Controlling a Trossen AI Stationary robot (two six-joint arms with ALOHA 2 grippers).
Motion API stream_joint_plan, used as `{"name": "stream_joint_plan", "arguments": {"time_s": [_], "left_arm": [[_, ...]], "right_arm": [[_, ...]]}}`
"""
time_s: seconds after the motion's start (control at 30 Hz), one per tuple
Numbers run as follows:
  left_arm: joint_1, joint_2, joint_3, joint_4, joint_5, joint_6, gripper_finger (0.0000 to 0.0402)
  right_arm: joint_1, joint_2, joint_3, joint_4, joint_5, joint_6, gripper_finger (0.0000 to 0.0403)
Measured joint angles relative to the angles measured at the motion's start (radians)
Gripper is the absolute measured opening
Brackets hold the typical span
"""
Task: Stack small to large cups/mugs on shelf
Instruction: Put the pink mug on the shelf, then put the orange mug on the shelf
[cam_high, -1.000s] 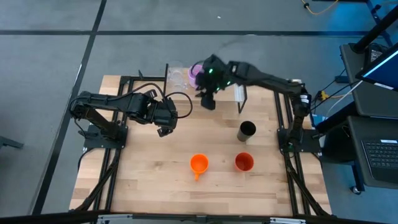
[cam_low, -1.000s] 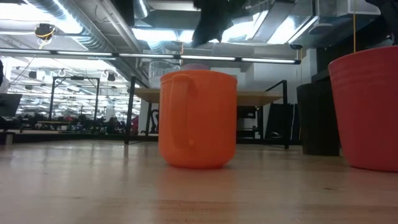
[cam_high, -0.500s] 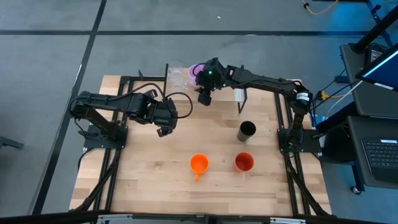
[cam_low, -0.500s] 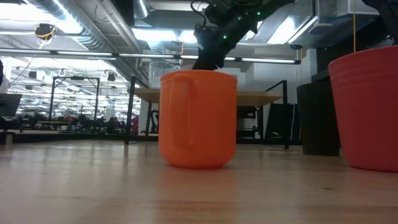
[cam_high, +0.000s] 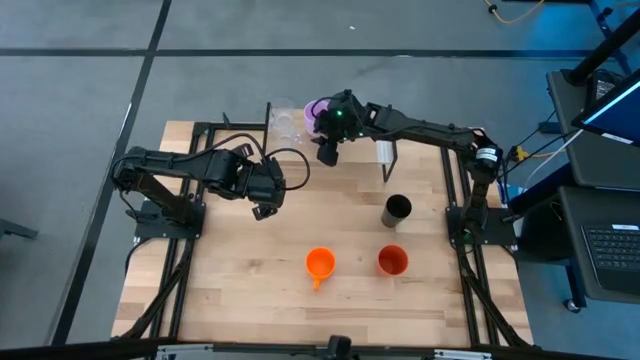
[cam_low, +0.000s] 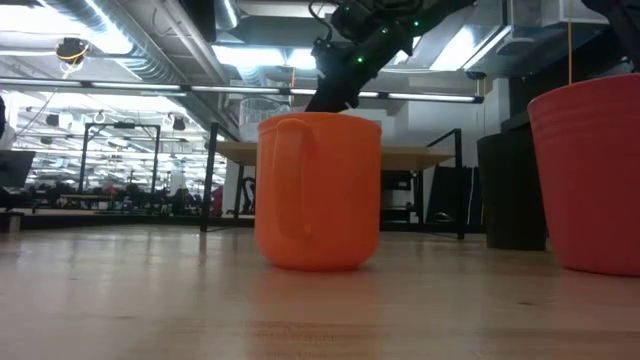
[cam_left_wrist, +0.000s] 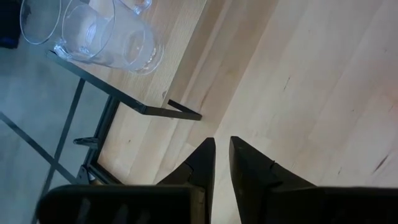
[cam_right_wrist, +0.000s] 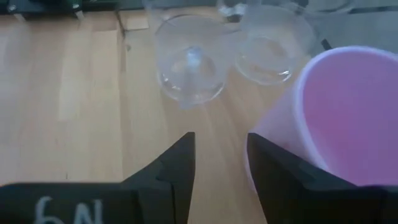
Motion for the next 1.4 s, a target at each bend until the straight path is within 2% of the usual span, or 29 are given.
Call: {"name": "stream_joint_plan", "arguments": {"time_s": [0.37,0.47,0.57,0.7,0.77,0.9,1.0,1.13,1.3,1.4], "left_arm": [[0.000,0.000,0.000,0.000,0.000,-0.006,0.0041],[0.000,0.000,0.000,0.000,0.000,-0.006,0.0041],[0.000,0.000,0.000,0.000,0.001,-0.006,0.0041],[0.000,0.000,0.000,0.000,0.004,-0.006,0.0041],[0.000,0.000,0.000,0.000,0.005,-0.007,0.0041],[0.000,0.000,0.000,0.000,0.005,-0.007,0.0041],[0.000,0.000,0.000,-0.002,0.004,-0.003,0.0041],[0.000,-0.002,0.000,-0.017,0.002,-0.001,0.0041],[-0.007,-0.051,0.000,-0.019,0.038,0.056,0.0041],[-0.027,-0.131,-0.022,-0.014,0.066,0.062,0.0041]], "right_arm": [[-0.014,0.000,0.000,0.062,-0.001,0.001,0.0147],[-0.008,0.000,0.023,0.030,-0.060,0.010,0.0147],[0.017,-0.008,0.114,-0.130,-0.120,0.037,0.0147],[0.079,-0.043,0.266,-0.494,-0.133,0.096,0.0147],[0.128,-0.073,0.305,-0.623,-0.125,0.127,0.0146],[0.277,-0.165,0.312,-0.729,-0.086,0.200,0.0134],[0.400,-0.234,0.267,-0.702,-0.007,0.249,0.0121],[0.533,-0.280,0.146,-0.555,0.117,0.319,0.0108],[0.614,-0.273,0.006,-0.385,0.131,0.377,0.0107],[0.628,-0.249,-0.056,-0.289,0.133,0.379,0.0109]]}}
